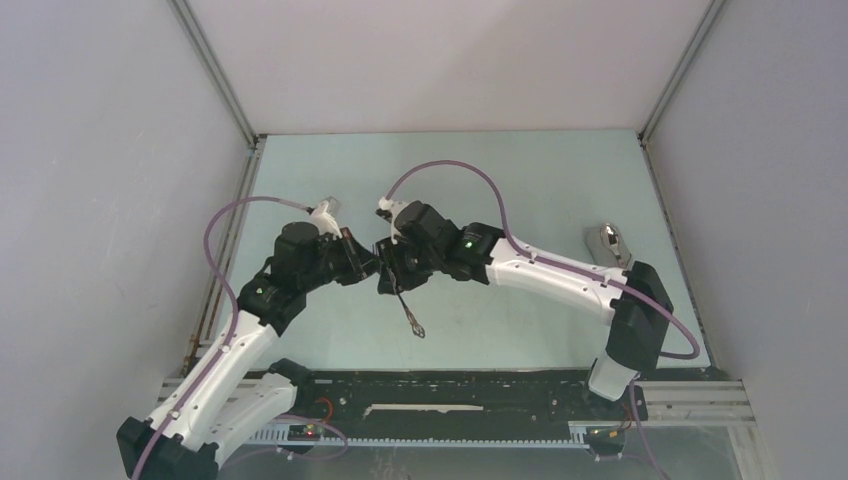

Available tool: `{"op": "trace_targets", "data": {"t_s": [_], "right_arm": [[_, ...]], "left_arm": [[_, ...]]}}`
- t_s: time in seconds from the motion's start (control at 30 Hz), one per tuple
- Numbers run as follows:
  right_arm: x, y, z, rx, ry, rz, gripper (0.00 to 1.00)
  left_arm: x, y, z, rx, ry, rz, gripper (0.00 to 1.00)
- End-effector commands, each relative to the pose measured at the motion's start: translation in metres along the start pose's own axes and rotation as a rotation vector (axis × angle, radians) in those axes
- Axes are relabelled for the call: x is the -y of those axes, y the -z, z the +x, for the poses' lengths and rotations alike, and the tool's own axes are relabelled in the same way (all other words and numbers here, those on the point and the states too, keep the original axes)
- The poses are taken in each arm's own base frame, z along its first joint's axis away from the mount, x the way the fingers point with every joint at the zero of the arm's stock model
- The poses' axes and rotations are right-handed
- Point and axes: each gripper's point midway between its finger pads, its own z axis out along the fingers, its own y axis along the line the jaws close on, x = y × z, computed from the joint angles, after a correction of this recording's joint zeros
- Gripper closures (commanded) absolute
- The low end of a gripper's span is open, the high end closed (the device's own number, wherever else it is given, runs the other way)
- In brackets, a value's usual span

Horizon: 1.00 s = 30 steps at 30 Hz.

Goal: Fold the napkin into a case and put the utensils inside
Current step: Pass from the left arm to the right

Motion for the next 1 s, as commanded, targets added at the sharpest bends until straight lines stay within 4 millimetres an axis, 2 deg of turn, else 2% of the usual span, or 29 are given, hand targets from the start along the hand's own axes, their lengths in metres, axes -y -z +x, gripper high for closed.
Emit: {"op": "trace_targets", "data": {"t_s": [0.0, 0.17, 0.47, 0.73, 0.97], "right_arm": [[0.020, 0.004, 0.010, -0.071, 0.117, 0.182, 0.58], [0.011, 0.005, 0.003, -0.088, 0.125, 0.165, 0.57], [0.007, 0.003, 0.007, -0.192, 0.074, 0.118, 0.62], [0.003, 0.003, 0.002, -0.220, 0.058, 0.098, 0.68], [0.008, 0.006, -0.002, -0.233, 0.034, 0.089, 0.63]], "left_arm": [[0.003, 0.004, -0.005, 0.012, -0.039, -0.005, 1.00], [0.001, 0.004, -0.002, 0.009, -0.055, -0.009, 1.00], [-0.002, 0.006, 0.002, 0.003, -0.081, -0.014, 1.00], [-0.004, 0.006, 0.003, 0.003, -0.106, -0.018, 1.00], [-0.007, 0.006, 0.004, 0.000, -0.129, -0.031, 1.00]]}}
